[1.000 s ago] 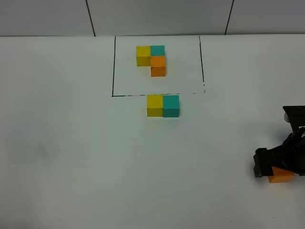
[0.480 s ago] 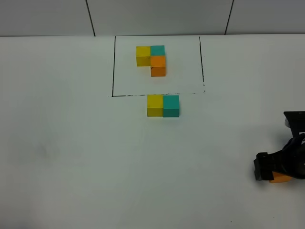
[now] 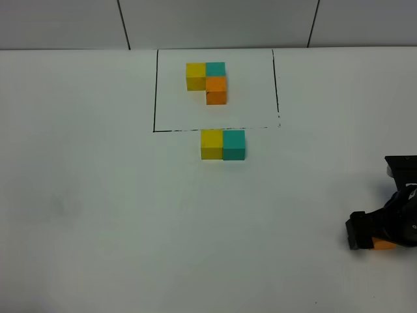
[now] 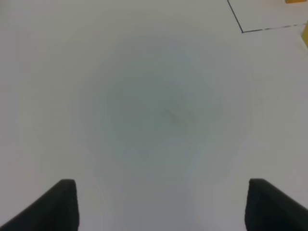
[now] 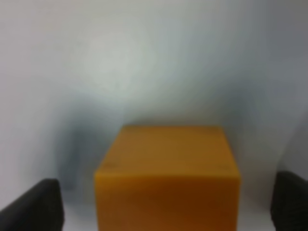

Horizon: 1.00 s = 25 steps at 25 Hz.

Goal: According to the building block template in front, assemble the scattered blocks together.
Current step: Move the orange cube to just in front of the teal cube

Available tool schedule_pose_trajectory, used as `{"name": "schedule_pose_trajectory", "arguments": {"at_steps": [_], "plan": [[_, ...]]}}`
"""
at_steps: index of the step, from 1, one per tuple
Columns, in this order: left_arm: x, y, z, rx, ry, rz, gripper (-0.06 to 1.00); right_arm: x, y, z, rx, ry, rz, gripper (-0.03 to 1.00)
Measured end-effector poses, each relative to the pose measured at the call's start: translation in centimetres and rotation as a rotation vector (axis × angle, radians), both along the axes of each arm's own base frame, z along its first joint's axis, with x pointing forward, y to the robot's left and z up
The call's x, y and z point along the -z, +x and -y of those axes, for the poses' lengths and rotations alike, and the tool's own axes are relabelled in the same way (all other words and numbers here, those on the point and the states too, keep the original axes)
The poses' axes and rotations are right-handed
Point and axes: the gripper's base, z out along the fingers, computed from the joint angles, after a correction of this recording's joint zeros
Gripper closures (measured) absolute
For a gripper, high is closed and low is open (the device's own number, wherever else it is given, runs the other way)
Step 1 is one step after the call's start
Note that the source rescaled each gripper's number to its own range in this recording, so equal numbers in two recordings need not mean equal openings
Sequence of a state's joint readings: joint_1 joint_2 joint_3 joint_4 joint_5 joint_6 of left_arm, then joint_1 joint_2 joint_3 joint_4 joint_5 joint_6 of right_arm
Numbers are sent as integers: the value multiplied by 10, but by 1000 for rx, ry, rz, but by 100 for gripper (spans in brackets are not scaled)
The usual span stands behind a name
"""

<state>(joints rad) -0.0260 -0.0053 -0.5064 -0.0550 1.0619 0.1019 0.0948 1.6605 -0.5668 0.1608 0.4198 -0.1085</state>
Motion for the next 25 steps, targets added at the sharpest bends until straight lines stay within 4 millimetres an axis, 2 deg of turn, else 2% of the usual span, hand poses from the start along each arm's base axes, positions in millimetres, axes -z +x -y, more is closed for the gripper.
{"name": "schedule_pose_trajectory", "arguments": {"at_steps": [3,5,7,9,15,21,25], "plan": [[0,0,0,0,0,0,30,0,0,0,-6,-3,0,31],[0,0,0,0,0,0,30,0,0,1,-5,-3,-1,43],[0,0,0,0,0,0,30,0,0,0,0,0,-2,62],[0,0,0,0,0,0,30,1,0,0,17,4,-6,95],[0,0,0,0,0,0,30,-3,-2,-8,57,28,-20,96],[0,0,0,0,0,0,30,-36,-2,-31,93,60,-15,96],[0,0,0,0,0,0,30,-50,-14,-54,22,10,-68,96]]}}
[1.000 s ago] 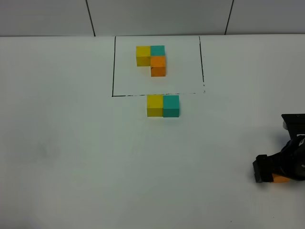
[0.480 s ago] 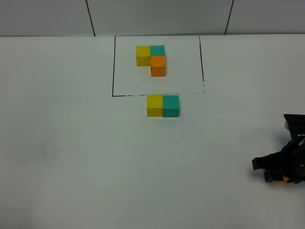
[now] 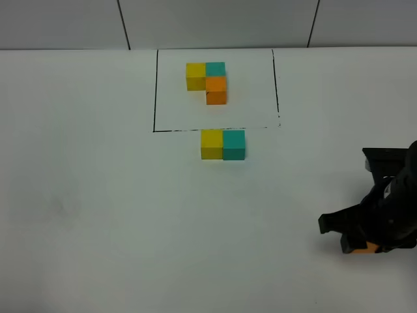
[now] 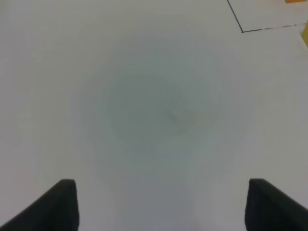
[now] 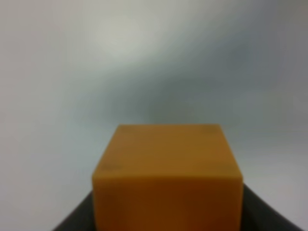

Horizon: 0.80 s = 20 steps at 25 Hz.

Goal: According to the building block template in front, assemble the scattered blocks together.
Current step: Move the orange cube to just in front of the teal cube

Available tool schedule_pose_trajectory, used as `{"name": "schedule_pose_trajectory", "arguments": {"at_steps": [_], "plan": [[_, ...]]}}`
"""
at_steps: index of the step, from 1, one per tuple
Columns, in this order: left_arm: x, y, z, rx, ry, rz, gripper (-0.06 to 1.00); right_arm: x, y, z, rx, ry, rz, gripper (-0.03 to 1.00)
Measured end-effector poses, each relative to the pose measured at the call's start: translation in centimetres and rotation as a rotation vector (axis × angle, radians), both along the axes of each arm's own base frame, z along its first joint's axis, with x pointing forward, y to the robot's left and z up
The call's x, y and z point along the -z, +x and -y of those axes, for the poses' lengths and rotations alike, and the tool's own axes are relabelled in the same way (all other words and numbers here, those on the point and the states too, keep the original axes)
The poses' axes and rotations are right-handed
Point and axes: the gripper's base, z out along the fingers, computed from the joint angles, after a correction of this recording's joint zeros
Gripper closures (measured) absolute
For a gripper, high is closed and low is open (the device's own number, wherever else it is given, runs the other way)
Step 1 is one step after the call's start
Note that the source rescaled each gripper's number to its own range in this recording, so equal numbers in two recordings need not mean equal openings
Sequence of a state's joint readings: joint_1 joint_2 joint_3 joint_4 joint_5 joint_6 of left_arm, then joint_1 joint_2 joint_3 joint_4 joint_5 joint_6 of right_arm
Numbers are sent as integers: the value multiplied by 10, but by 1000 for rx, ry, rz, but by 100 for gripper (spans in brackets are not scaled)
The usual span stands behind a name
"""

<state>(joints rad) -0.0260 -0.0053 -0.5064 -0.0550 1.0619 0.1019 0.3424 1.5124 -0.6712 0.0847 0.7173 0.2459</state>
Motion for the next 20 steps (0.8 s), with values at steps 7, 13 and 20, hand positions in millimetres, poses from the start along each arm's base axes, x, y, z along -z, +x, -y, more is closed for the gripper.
{"name": "schedule_pose_trajectory", "arguments": {"at_steps": [7,13,20], "plan": [[0,0,0,1,1,0,30,-13,-16,-49,-47,-13,28,96],[0,0,0,1,1,0,30,-26,-5,-75,98,64,119,96],[0,0,0,1,1,0,30,-17,25,-104,100,30,89,96]]}}
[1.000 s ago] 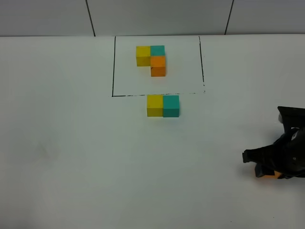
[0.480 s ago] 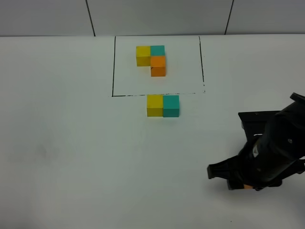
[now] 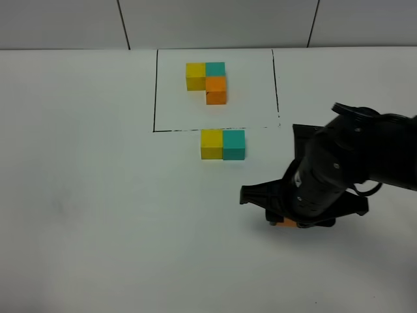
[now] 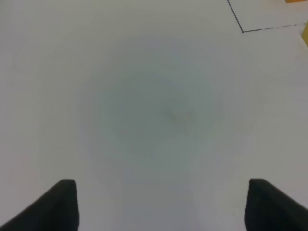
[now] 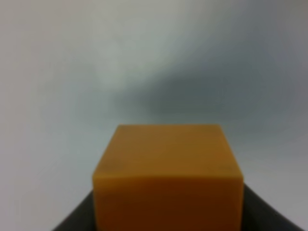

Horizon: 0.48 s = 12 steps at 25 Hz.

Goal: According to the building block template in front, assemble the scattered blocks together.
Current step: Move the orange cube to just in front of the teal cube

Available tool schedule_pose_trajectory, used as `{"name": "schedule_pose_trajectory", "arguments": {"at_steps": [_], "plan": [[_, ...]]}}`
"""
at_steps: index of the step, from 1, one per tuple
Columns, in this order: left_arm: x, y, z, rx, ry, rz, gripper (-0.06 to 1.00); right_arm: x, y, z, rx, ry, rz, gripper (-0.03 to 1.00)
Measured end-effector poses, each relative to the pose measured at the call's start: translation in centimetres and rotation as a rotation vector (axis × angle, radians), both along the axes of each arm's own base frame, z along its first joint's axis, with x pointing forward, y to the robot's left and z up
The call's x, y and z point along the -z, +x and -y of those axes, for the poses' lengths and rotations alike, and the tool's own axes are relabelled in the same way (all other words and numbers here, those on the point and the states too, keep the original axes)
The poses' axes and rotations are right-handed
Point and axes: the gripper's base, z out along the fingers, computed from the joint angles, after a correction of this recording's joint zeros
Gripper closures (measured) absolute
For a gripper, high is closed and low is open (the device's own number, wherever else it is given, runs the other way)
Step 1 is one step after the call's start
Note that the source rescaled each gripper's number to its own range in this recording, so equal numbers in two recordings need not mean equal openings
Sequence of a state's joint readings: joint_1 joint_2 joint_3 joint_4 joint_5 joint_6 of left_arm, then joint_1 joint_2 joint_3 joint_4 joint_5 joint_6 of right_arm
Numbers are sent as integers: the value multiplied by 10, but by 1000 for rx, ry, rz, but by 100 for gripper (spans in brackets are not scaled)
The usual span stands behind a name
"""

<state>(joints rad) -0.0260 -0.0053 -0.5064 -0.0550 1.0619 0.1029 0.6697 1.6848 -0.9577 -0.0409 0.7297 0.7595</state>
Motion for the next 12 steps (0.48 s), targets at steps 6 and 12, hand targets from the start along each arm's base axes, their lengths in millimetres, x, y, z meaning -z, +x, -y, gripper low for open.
{"name": "schedule_pose_trajectory", "arguments": {"at_steps": [6,12], "plan": [[0,0,0,0,0,0,30,14,30,-37,-111,-101,-14,96],[0,0,0,0,0,0,30,23,61,-68,-156,-128,25,97]]}}
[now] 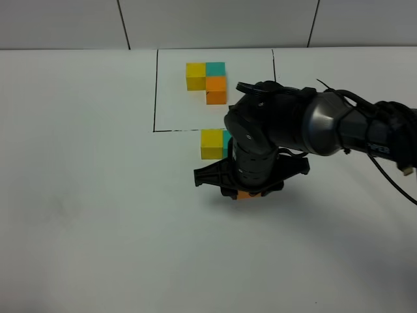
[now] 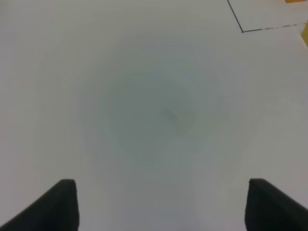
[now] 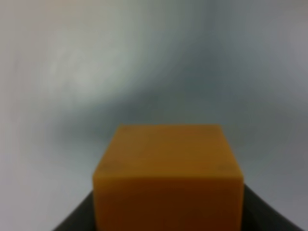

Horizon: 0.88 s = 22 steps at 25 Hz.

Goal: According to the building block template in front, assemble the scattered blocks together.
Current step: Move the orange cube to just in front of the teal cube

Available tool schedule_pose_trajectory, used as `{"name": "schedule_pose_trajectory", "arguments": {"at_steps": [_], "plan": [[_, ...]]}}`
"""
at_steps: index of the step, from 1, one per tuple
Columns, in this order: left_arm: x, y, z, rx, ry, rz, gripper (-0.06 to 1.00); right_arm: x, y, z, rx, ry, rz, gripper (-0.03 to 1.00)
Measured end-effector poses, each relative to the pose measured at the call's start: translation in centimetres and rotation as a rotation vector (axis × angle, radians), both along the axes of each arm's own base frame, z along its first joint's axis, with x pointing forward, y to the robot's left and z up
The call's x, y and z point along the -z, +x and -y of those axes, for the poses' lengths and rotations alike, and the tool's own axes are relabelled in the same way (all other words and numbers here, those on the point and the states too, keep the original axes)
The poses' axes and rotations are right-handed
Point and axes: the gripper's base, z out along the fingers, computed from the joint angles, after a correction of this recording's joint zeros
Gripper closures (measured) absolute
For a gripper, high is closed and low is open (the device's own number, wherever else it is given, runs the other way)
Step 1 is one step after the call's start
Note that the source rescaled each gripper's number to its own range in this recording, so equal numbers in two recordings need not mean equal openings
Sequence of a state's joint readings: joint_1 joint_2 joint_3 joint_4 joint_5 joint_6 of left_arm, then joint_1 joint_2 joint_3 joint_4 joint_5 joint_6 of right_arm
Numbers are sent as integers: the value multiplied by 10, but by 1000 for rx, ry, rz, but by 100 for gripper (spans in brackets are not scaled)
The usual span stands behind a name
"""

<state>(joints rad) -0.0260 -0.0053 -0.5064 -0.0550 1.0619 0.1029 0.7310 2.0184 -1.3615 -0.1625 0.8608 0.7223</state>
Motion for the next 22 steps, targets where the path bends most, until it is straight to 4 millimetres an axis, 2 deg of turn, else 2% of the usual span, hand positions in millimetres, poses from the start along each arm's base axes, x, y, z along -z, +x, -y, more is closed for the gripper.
{"name": "schedule_pose_trajectory", "arguments": {"at_steps": [3,8,16,22], "plan": [[0,0,0,0,0,0,30,4,14,-12,-8,-6,2,97],[0,0,0,0,0,0,30,16,27,-22,-15,-34,-15,97],[0,0,0,0,0,0,30,38,32,-25,-9,-58,-22,97],[0,0,0,0,0,0,30,44,35,-26,1,-53,-13,97]]}}
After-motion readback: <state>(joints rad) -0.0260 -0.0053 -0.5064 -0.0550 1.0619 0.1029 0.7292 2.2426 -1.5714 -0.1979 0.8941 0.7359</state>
